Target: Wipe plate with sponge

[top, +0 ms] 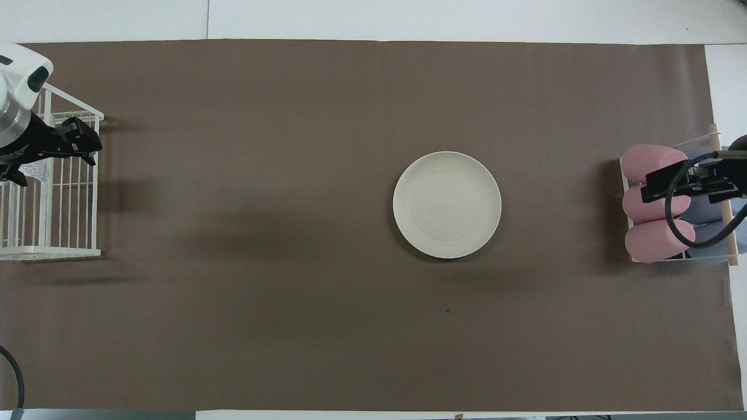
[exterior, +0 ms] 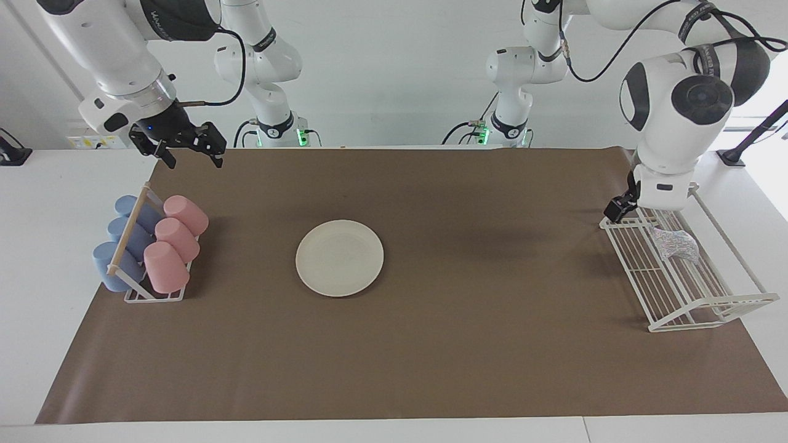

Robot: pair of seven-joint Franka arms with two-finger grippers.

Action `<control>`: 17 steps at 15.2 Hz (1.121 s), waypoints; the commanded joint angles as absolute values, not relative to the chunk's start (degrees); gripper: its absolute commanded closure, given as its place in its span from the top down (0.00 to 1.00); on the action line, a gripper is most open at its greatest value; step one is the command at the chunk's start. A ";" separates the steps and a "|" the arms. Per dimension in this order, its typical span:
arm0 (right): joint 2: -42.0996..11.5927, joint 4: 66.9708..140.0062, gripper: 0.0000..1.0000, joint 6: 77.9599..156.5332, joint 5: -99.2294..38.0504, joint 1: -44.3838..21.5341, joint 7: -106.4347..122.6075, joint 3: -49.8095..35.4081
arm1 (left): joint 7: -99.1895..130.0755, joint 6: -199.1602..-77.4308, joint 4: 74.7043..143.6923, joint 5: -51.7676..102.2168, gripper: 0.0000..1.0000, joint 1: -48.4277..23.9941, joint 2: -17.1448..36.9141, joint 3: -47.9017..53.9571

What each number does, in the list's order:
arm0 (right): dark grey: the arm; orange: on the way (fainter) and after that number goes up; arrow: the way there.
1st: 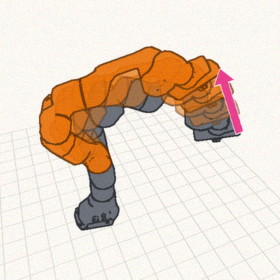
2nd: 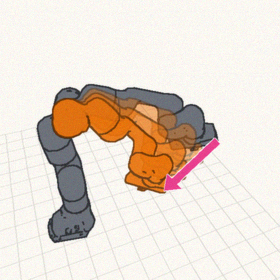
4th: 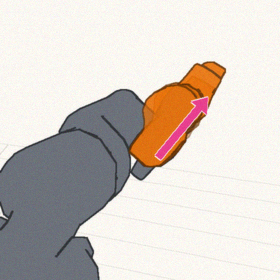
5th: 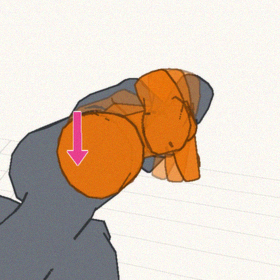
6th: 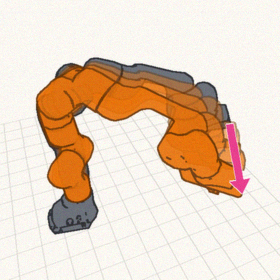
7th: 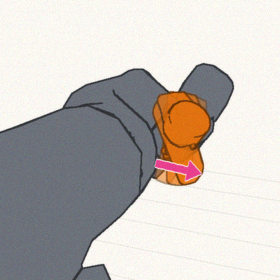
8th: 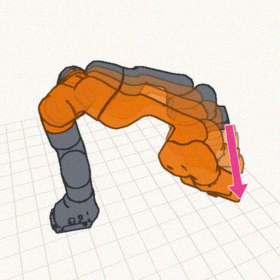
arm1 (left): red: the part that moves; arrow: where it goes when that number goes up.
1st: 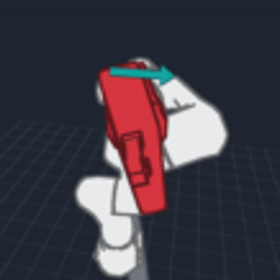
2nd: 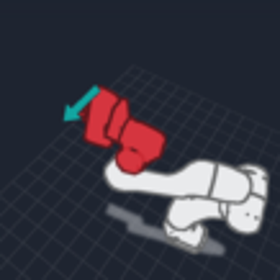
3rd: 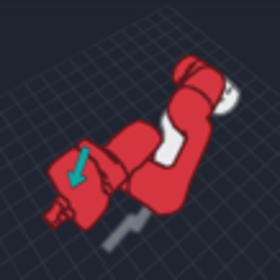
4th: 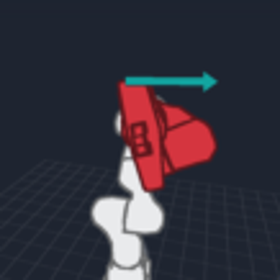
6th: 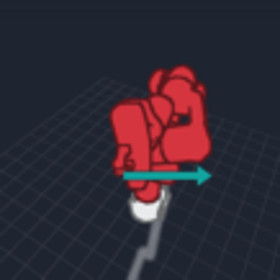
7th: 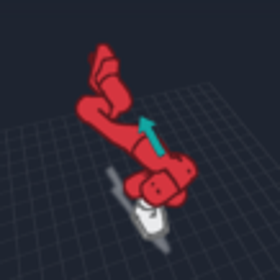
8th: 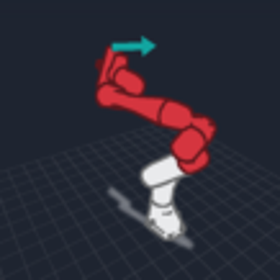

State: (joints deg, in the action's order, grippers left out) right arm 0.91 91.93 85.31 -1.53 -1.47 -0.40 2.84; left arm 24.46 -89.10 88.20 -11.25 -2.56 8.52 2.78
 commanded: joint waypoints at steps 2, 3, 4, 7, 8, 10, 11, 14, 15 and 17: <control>1.93 93.16 1.00 85.61 -1.05 -1.23 -1.23 2.90 | 16.88 -90.53 101.14 -2.65 1.00 -1.41 -4.55 2.90; 1.93 93.16 1.00 85.52 -1.05 -1.14 -1.14 2.99 | 16.79 -90.44 102.03 -1.85 1.00 -1.49 -5.53 2.90; 1.93 93.16 1.00 85.60 -1.05 -1.14 -1.14 2.99 | 16.53 -90.35 101.69 -1.85 1.00 -1.93 -5.54 2.90; 1.93 93.16 1.00 85.61 -1.05 -1.32 -1.23 2.99 | 16.35 -89.49 98.71 2.36 1.00 -1.93 -4.31 2.03; 1.93 93.16 1.00 85.61 -1.05 -1.23 -1.14 2.99 | 16.26 -87.82 98.09 2.29 1.00 -2.19 -4.22 1.50; 1.93 93.16 1.00 85.61 -0.97 -1.23 -1.23 2.99 | 16.08 -83.26 93.63 3.42 1.00 -2.20 -2.74 0.97; 1.93 93.16 1.00 85.61 -1.05 -1.14 -1.23 2.99 | 16.17 -81.93 92.21 3.69 1.00 -2.28 -2.29 0.53; 1.93 93.16 1.00 85.61 -0.97 -1.23 -1.14 2.99 | 16.26 -81.47 91.23 2.90 1.00 -3.87 -1.93 0.44; 1.93 93.16 1.00 85.61 -1.05 -1.23 -1.23 2.99 | 16.17 -81.56 91.49 2.99 1.00 -3.78 -2.11 0.44; 1.93 93.16 1.00 85.61 -1.05 -1.23 -1.14 2.99 | 16.00 -81.91 91.93 2.99 1.00 -3.78 -2.20 0.44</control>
State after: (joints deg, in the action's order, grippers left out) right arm 0.92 91.93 85.31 -1.53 -1.30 -0.40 3.06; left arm 16.75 -83.19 93.20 2.58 -2.84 -3.20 1.40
